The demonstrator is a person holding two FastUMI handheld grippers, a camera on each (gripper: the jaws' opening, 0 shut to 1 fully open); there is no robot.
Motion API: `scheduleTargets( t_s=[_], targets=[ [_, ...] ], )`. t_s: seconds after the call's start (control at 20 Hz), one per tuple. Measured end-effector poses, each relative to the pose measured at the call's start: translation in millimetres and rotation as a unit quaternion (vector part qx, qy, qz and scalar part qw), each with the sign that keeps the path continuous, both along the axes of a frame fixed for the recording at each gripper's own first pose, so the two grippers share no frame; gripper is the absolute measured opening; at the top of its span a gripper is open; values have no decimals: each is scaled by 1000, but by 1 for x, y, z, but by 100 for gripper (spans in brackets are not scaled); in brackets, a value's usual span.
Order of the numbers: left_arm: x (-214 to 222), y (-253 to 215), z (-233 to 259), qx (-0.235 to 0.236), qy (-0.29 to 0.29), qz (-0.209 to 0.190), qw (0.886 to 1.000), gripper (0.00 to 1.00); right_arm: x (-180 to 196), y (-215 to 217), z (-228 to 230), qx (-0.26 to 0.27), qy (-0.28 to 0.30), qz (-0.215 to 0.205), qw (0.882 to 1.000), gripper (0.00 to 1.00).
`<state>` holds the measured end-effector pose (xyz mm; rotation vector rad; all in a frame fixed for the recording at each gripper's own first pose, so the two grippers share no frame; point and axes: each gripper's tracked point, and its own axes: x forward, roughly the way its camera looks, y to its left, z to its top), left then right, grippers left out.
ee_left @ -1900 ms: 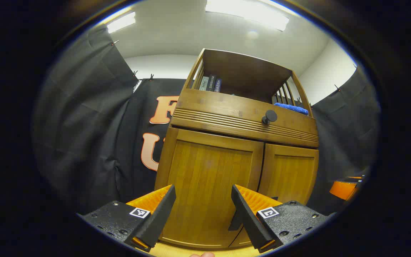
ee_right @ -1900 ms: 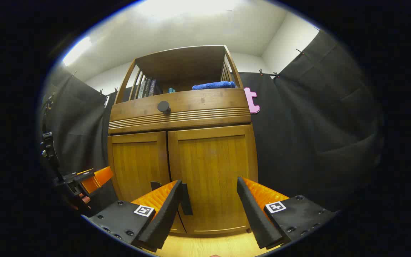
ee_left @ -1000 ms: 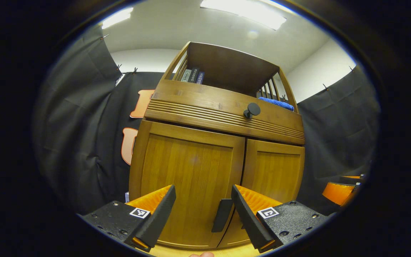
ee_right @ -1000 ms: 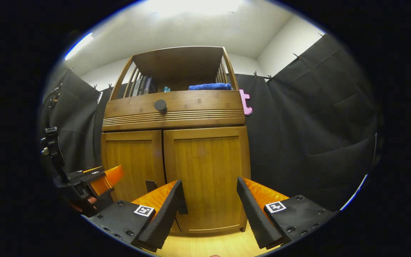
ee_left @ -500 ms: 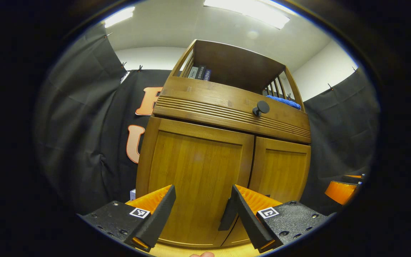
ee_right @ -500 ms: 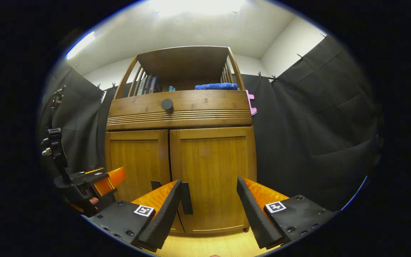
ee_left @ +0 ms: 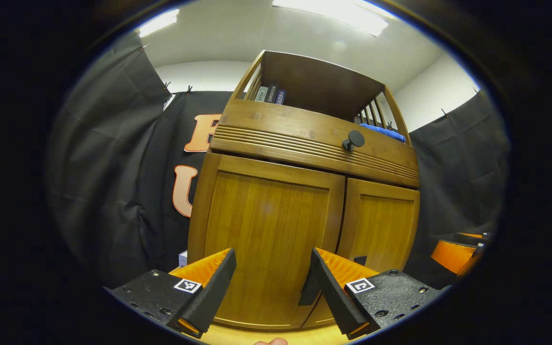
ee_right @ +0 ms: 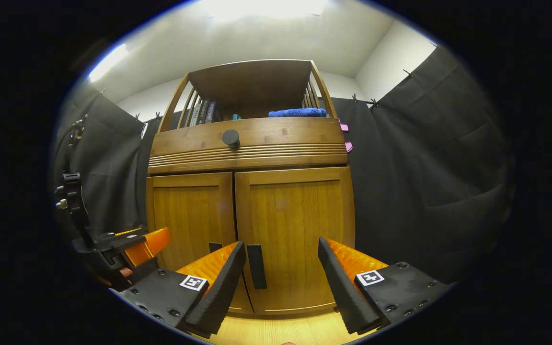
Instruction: Open the right door of the double-door shoe cabinet with the right hand, and open the left door with the left hand.
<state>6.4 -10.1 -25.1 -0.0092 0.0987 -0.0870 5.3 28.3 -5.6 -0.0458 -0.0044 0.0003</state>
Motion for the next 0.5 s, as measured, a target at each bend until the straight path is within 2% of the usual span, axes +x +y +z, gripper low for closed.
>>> scheduleTargets(
  t_s=[0.2,0.3,0.45,0.5],
  targets=[
    [-1,-3,-12,5,31,-9,999,92,6,-4,-16,2,9,5,1000,98],
    [-1,-2,-13,6,32,-2,999,98,18,-3,-27,5,17,14,1000,97],
    [-1,-3,-13,5,25,7,1000,92,40,2,-50,7,36,35,999,98],
    [-3,-2,-13,5,21,10,1000,95,52,5,-53,14,41,42,998,89]
  ],
)
